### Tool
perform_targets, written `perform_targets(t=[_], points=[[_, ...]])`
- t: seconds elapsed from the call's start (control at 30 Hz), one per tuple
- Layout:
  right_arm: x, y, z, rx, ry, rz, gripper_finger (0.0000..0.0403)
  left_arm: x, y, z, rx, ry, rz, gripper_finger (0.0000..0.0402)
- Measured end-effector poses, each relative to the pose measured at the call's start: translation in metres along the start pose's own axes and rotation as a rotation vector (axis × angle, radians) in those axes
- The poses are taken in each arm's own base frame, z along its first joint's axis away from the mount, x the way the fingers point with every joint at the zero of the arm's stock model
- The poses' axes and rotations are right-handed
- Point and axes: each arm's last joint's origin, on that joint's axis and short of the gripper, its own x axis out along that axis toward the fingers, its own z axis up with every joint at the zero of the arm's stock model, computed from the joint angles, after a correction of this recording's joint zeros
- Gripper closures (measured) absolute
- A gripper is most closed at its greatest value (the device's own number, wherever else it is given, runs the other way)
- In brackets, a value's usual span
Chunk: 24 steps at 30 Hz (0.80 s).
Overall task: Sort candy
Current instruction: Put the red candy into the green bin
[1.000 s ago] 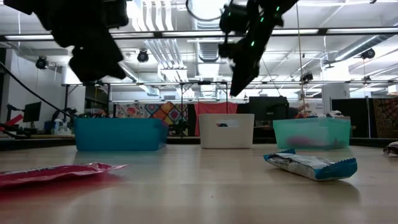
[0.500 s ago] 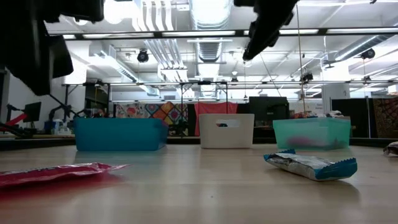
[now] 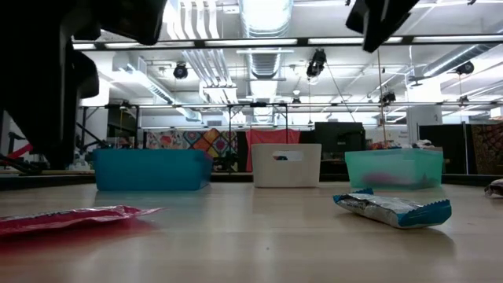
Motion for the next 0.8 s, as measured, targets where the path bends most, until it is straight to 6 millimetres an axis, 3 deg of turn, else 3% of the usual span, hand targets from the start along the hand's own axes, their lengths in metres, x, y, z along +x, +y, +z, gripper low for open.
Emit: perform_targets(t=[0.17,0.37,0.5,0.8], points=[[-0.001,0.015,-0.006,-0.021,0.008,0.023,0.0204,0.019,-0.005,0.001,-0.01,-0.004,0.062,0.0171],[-0.001,0.024,-0.011,-0.015,0.006,0.022,0.0204,0.036,-0.007,0.0,-0.003,0.01,0.11,0.0185],[-0.001,0.027,-0.012,-0.025,0.004,0.019,0.0204,0.038,-0.006,-0.001,-0.005,0.01,0.118,0.022],[-0.002,0.031,-0.015,-0.031,0.004,0.018,0.0204,0.038,-0.006,-0.001,0.023,0.012,0.118,0.0341]])
